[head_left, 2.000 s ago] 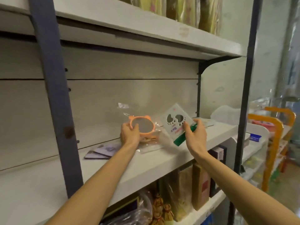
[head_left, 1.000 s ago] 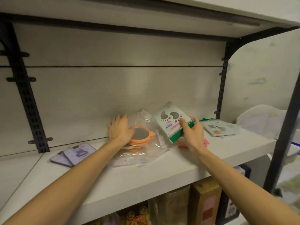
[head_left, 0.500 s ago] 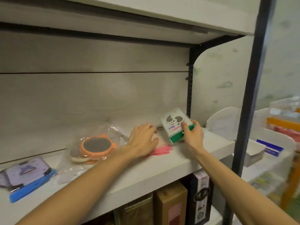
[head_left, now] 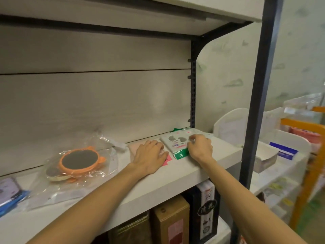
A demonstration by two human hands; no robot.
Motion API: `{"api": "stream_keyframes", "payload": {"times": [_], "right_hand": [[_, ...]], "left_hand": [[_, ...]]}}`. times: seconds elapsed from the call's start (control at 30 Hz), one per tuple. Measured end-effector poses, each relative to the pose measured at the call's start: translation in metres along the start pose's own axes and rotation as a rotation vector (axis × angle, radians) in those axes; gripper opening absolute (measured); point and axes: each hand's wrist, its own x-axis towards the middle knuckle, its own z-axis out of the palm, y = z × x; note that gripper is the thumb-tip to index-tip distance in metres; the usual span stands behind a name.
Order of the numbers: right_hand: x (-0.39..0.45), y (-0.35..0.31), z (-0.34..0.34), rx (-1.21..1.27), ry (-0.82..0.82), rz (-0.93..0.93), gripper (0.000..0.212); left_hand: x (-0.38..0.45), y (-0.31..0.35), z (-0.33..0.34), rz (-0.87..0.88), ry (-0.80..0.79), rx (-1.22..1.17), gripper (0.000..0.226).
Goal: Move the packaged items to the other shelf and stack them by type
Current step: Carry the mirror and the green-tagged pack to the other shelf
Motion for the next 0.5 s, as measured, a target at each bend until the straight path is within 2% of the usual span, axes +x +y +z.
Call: {"api": "stream_keyframes", "payload": {"times": [0.2, 0.3, 0.4, 0.5], "right_hand": [[-0.006, -0.005, 0.000, -0.142, 0.021, -0.086, 0.034], [-0.013, -0.010, -0.001, -0.196, 0.093, -0.233, 0.040], [-0.026, -0.024, 0.000, -0.118, 0.227, -0.384, 0.045], [-0.046, -0.050, 0.008, -0.003, 0.276, -0.415, 0.051]], "left_hand": [[-0.005, -0.002, 0.000, -0.022, 0.043, -0.039, 0.044], [-0.018, -0.010, -0.005, -0.012, 0.099, -0.016, 0.046], [-0.033, -0.027, -0.018, -0.001, 0.201, 0.009, 0.050], [-0.051, -0.049, -0.040, -0.009, 0.363, -0.010, 0.050]]}}
